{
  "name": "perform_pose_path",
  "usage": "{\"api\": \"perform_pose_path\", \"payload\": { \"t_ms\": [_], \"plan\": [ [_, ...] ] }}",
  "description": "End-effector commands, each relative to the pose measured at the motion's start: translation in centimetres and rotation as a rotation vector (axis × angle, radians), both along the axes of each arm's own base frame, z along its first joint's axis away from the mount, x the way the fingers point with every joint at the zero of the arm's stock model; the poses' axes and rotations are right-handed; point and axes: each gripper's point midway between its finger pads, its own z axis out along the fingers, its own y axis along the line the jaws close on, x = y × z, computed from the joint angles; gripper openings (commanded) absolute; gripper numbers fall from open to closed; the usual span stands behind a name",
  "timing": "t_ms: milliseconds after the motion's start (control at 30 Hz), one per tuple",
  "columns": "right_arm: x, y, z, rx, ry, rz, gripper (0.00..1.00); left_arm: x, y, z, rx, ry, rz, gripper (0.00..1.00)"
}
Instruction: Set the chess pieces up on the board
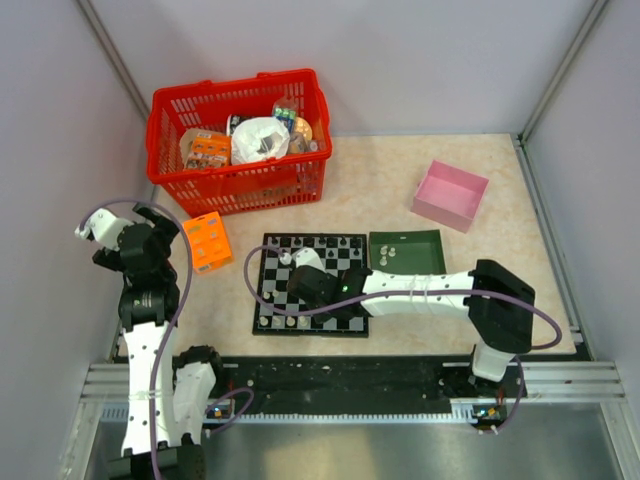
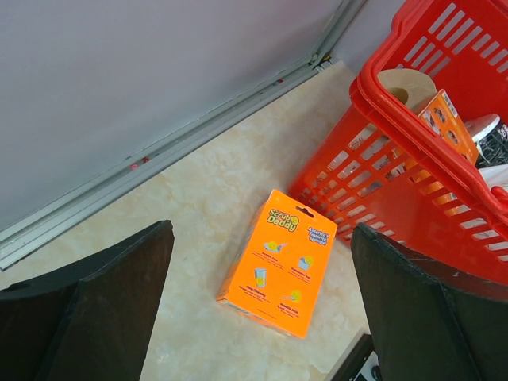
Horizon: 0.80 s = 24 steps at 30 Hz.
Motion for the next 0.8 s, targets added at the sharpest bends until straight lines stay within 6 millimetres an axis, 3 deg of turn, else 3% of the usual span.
{"api": "perform_pose_path", "payload": {
  "t_ms": [0,767],
  "plan": [
    [-0.1,2.7,1.3,0.075,-0.003,0.016,0.04,-0.1,0.4,1.0,0.021,-0.036,0.017,0.99],
    [-1.4,3.2,-0.1,0.066,0.062,0.051,0.04,-0.1,0.4,0.9,0.021,-0.035,0.017,0.99]
  ]
}}
